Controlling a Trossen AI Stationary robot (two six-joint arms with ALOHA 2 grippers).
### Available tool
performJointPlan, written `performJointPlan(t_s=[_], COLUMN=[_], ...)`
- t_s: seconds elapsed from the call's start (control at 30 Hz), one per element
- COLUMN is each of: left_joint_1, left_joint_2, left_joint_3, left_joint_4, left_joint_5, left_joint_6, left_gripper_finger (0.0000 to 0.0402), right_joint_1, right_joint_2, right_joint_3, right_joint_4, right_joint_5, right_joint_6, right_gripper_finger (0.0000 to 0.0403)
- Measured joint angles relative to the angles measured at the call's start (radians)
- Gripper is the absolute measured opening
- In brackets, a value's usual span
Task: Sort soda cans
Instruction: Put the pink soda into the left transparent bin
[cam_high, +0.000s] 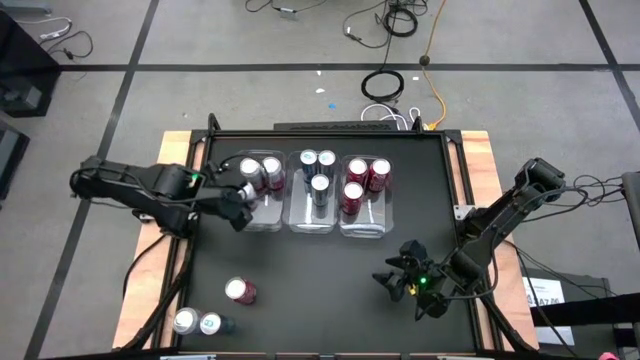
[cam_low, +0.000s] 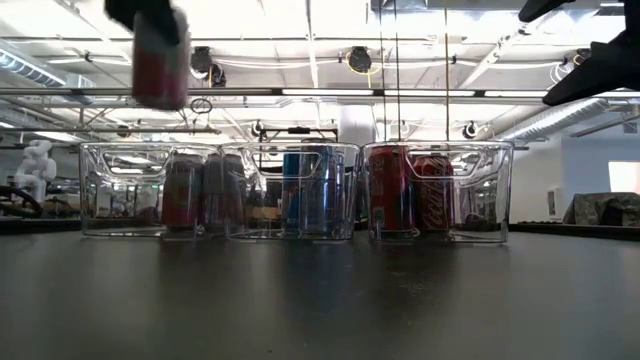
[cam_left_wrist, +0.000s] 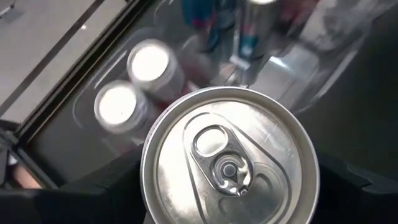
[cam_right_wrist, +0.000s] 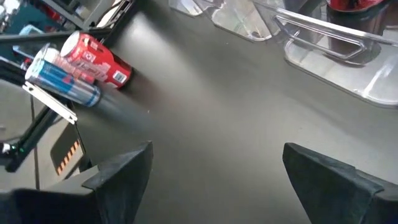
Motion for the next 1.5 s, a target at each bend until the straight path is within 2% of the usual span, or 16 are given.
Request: performJointPlan(t_s=[0.27,0.57,0.67,0.87,1.17,1.5], left_joint_1=[0.051,0.181,0.24,0.354,0.513,0.555], left_joint_2=[-0.191,-0.252,-0.252,-0.252,-0.25,-0.239], left_joint_3=[-0.339,-0.525,-0.575,-0.636,-0.703,-0.736], left_joint_4=[0.237,0.354,0.442,0.507,0.653,0.678], left_joint_5=[0.001,0.001,0.065,0.104,0.241,0.257], left_joint_6=[0.0,0.037,0.077,0.129,0.194,0.188], left_gripper_finger=[0.0322,0.0322,0.0322,0.0322,0.0322,0.0322], right_joint_1=[-0.02,-0.067,-0.077,-0.08,-0.079,-0.079], right_joint_2=[0.0,0.0,0.0,0.0,0.0,0.0], right_joint_3=[0.0,0.0,0.0,0.0,0.0,0.0], right_joint_4=[0.017,0.052,0.057,0.078,0.082,0.081], right_joint_5=[0.001,0.001,0.0,0.0,0.0,-0.001], right_joint_6=[0.052,0.05,0.049,0.048,0.047,0.04], right_gripper_finger=[0.0352,0.0352,0.0352,0.0352,0.0352,0.0352])
